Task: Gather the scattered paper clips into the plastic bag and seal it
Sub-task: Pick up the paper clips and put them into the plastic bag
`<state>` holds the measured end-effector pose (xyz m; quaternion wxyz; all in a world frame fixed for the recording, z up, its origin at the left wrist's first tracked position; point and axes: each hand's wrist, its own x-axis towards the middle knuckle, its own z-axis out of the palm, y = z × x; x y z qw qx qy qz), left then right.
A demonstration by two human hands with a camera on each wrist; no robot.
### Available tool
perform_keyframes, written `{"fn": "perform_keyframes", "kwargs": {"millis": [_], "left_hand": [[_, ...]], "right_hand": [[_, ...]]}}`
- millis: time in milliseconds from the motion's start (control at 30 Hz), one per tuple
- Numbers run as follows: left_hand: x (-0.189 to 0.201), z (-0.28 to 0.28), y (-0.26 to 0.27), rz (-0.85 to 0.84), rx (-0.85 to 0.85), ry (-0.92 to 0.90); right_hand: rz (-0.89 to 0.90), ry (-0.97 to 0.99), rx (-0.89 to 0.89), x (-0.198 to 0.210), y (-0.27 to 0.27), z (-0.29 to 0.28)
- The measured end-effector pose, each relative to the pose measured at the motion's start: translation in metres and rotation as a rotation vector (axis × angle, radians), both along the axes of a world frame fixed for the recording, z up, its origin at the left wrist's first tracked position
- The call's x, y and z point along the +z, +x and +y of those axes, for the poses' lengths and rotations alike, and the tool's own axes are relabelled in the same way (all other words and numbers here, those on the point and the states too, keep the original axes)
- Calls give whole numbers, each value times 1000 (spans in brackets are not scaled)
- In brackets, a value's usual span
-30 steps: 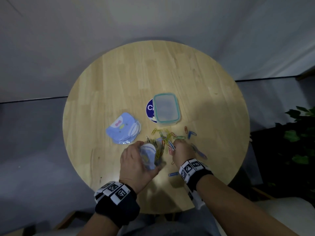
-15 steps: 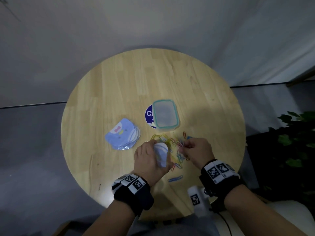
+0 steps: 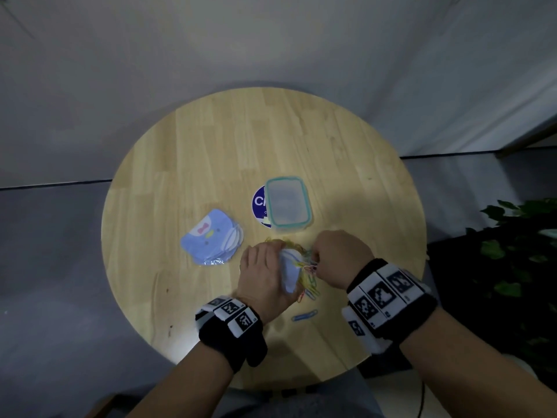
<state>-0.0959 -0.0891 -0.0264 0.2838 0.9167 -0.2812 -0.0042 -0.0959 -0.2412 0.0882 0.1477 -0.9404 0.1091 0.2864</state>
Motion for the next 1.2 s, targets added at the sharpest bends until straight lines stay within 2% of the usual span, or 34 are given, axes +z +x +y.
{"fn": "perform_keyframes", "kwargs": {"millis": [133, 300, 467, 567, 733, 867, 1000, 1033, 1100, 1133, 1200], "left_hand": [[2, -9, -13, 63, -11, -24], [6, -16, -18, 173, 161, -128], [9, -20, -16, 99, 161, -99], [12, -27, -19, 90, 165, -125], [11, -28, -20, 174, 260, -212], [10, -26, -17, 272, 304, -265], [7, -15, -11, 338, 278, -351], [9, -11, -8, 337, 266, -362], [15, -2, -4, 269, 256, -376], [21, 1, -3, 239, 248, -401], [40, 2, -4, 205, 167, -459]], "right_hand": [[14, -26, 107, 3, 17, 15], [79, 34, 80, 0, 26, 19], [206, 7, 56, -1, 26, 18], [120, 34, 38, -3, 31, 21], [-16, 134, -185, -12, 34, 21], [-82, 379, -328, -7, 25, 17], [-242, 690, -708, 1, 14, -1], [-266, 693, -776, -1, 11, -13], [-257, 574, -824, -19, 1, -39], [-216, 468, -811, -34, -6, -51], [-37, 198, -643, -63, -24, -65]]}}
